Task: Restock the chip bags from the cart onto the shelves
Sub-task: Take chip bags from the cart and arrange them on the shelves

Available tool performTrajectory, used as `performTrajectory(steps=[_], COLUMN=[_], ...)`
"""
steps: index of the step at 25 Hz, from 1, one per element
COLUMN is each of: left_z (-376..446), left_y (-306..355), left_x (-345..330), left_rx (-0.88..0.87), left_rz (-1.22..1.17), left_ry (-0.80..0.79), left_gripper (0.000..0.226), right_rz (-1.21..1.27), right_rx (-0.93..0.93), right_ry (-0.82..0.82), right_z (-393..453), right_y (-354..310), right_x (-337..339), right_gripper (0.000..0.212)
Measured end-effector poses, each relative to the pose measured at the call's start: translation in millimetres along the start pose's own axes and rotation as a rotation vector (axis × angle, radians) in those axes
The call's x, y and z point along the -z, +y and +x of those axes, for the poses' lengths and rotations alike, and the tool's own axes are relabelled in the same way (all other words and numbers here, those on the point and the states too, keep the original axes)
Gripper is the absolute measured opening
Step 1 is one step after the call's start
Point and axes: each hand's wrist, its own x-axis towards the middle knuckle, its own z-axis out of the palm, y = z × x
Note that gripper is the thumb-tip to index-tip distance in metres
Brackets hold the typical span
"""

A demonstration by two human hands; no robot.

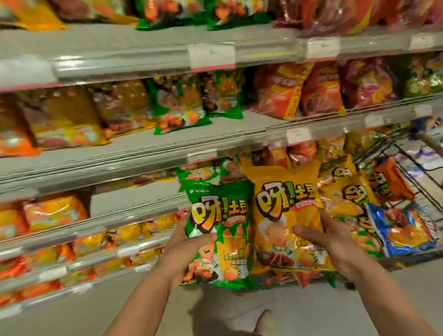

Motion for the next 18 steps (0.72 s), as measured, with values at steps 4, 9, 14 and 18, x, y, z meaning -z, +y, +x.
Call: performTrajectory(steps=[4, 9, 14, 18], left_z=[-23.5, -31.2, -16.2, 8.1], left_y=[-6.3, -20.3, -40.2, -57.8], left_x=[50.5, 89.7, 118.4, 145.7], left_rx=[-0.002, 0.019, 0.08, 0.115], left_rz=[-0.068, -0.18, -0.254, -0.288], left_ry=[0.079, 0.176, 0.248, 0.351], left_gripper=[0.065, 0.069, 0.062, 0.064], right_rz=[0.007, -0.078, -0.143, -0.193], right_rx=[-0.052, -0.049, -0.148, -0.229], right_ry=[-0.121, -0.212, -0.244, -0.309], right_z=[5.0, 27.2, 72.5, 127.1], right_y=[-2.7, -1.7, 18.8, 35.6], right_x=[-53.6, -100.1, -138.7, -174.5], right_gripper=[0.087, 0.067, 0.076, 0.068])
